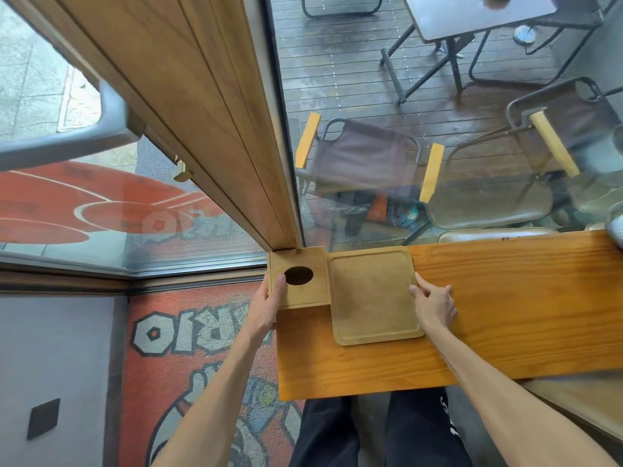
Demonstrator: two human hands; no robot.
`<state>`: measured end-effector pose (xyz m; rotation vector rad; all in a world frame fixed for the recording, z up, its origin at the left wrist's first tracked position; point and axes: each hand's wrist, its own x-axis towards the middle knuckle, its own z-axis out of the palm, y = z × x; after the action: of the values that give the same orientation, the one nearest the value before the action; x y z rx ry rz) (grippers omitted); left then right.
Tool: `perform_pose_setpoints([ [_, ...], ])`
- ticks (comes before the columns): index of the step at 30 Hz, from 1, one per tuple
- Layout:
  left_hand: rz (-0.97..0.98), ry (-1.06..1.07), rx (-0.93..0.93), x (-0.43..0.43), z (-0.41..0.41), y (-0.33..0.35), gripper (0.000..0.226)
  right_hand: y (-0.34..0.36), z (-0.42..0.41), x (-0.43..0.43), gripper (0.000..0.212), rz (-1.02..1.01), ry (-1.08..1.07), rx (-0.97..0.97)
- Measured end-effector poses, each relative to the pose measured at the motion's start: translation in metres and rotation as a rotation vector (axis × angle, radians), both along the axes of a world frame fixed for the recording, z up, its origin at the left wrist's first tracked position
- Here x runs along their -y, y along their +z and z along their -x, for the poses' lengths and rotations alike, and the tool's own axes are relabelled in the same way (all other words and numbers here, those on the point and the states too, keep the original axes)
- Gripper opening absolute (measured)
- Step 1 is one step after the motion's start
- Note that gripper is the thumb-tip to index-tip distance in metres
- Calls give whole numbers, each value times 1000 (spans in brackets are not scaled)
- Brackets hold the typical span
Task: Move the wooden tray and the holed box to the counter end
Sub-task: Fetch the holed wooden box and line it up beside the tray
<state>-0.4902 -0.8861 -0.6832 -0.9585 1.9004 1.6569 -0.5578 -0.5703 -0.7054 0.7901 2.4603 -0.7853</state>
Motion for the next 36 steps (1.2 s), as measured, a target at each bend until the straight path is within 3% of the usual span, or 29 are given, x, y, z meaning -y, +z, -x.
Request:
perform_pose_setpoints([
  [11,5,-2,-2,0,1,0,67,1,-2,0,41,19,-10,13],
  [17,-24,-11,24,0,0,-1,75,4,2,-3,46,25,25,87],
  [21,-27,10,-13,-7,-7,4,90,13,-14,18,65,-167,278,54],
  [25,373,-167,-160,-24,-22,12,80,32,-44,77,75,-252,719,-216],
  [28,619,-454,-97,-29,-26,17,75,38,-60,112,83,-182,928,-212],
  [36,610,-708,112,-27,-20,38,81,56,-59,135,75,-203,1038,-11],
])
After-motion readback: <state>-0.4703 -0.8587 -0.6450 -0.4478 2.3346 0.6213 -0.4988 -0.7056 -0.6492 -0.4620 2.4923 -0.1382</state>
